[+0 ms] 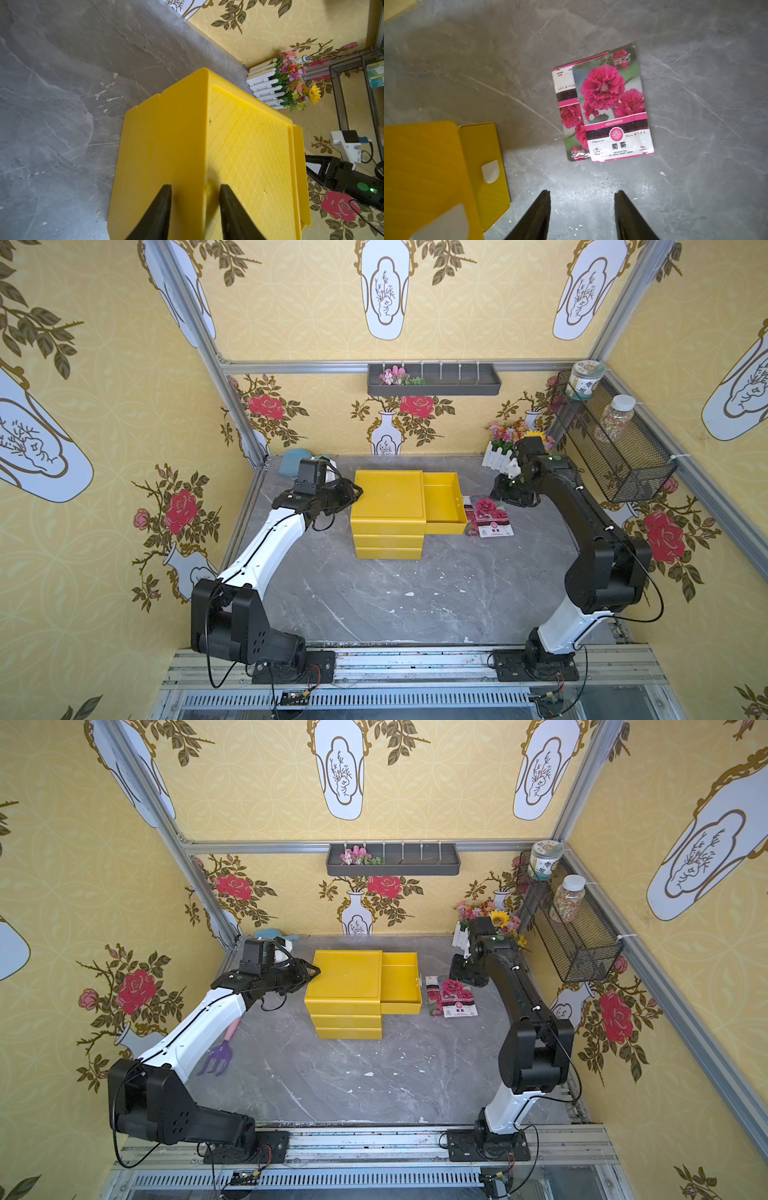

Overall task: Take the seed bags out of the drawer
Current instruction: Close the drawer in the storage box.

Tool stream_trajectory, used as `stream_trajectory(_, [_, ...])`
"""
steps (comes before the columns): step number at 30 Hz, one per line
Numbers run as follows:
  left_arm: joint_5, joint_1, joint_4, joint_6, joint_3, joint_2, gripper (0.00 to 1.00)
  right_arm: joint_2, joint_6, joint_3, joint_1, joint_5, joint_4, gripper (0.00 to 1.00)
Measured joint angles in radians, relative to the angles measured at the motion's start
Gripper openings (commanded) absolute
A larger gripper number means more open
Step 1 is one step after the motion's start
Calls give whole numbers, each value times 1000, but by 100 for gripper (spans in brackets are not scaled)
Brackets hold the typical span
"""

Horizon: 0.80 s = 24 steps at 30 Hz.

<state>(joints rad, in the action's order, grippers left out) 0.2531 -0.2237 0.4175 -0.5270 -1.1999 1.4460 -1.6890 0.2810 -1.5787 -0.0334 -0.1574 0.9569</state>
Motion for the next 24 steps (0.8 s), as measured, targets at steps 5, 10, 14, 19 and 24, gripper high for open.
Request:
stream_trajectory(5, [0,-2,10,0,2,-8,43,68,24,69,-35,-67,-21,55])
stream_trajectory(10, [0,-3,24,0,5,-18,43,96,43,94,-98,-107,-37,56])
stream_trajectory(14, [0,-4,24,-2,11,-24,43,96,65,95,-140,-125,-44,56])
stream_trajectory(19, [-3,-9,25,-5,17,-31,43,80,82,79,-170,-127,-44,57])
stream_trajectory(24, [-3,-11,23,-8,19,-31,43,63,93,61,-184,-133,-45,57])
